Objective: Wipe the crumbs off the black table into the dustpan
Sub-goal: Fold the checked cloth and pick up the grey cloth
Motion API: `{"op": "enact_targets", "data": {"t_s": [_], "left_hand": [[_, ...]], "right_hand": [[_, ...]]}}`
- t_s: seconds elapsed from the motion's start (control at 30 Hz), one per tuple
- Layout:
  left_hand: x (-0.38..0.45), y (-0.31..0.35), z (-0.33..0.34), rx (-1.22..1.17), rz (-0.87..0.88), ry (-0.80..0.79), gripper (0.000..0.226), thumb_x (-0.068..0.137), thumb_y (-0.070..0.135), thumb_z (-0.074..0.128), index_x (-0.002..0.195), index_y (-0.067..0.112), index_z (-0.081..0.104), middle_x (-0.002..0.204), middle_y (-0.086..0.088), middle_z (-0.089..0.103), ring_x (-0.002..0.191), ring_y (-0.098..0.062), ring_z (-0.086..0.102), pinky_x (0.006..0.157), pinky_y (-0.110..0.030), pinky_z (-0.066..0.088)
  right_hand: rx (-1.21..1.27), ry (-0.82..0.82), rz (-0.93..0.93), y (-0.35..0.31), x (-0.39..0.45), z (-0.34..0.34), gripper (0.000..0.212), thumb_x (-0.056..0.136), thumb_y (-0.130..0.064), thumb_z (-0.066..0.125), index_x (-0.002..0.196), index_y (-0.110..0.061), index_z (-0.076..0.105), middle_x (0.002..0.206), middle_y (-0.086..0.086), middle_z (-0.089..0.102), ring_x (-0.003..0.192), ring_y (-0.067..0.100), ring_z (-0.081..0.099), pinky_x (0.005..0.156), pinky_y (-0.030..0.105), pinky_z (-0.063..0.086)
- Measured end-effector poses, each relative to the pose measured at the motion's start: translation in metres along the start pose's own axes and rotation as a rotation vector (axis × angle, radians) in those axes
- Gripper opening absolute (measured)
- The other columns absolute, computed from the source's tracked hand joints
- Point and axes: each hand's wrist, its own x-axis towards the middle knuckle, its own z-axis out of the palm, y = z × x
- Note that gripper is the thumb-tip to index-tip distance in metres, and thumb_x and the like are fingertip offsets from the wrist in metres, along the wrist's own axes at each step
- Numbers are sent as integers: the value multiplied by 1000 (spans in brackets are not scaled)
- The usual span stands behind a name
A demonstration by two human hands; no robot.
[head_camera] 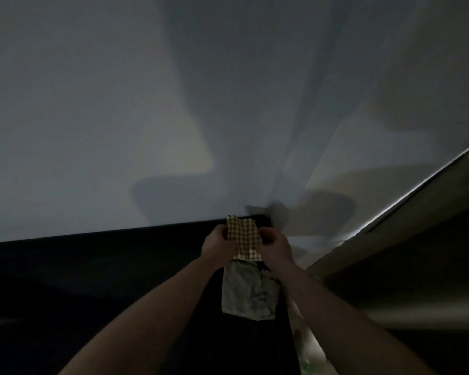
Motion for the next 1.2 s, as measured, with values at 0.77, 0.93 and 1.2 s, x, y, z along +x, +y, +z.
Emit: {"op": "enact_targets", "data": {"t_s": [0.77, 0.93, 1.2], "left_hand": [[-6, -87, 37, 1035, 244, -334, 87, 95, 54, 47, 160, 31, -7, 167, 6, -21, 155, -30, -14, 124, -58, 5], [-19, -80, 43, 1020, 240, -260, 89, 96, 31, 54, 161, 23, -6, 168, -1, -18, 156, -31, -8, 125, -53, 8], [-79, -84, 18, 935, 281, -309, 71, 89, 31, 44, 157, 34, 24, 165, 6, 25, 154, -25, 19, 125, -46, 6]], "right_hand": [[-946, -225, -329, 144, -34, 11, 79, 89, -53, 55, 160, -25, 33, 170, 9, 25, 153, 30, 32, 114, 43, 41], [-980, -204, -360, 142, -21, 22, 77, 88, -41, 73, 154, -12, 46, 165, 15, 36, 146, 38, 44, 110, 47, 50], [-767, -277, -348, 109, -56, 11, 75, 101, -33, 47, 165, -17, 11, 172, 0, -6, 161, 26, -3, 129, 30, 2]]}}
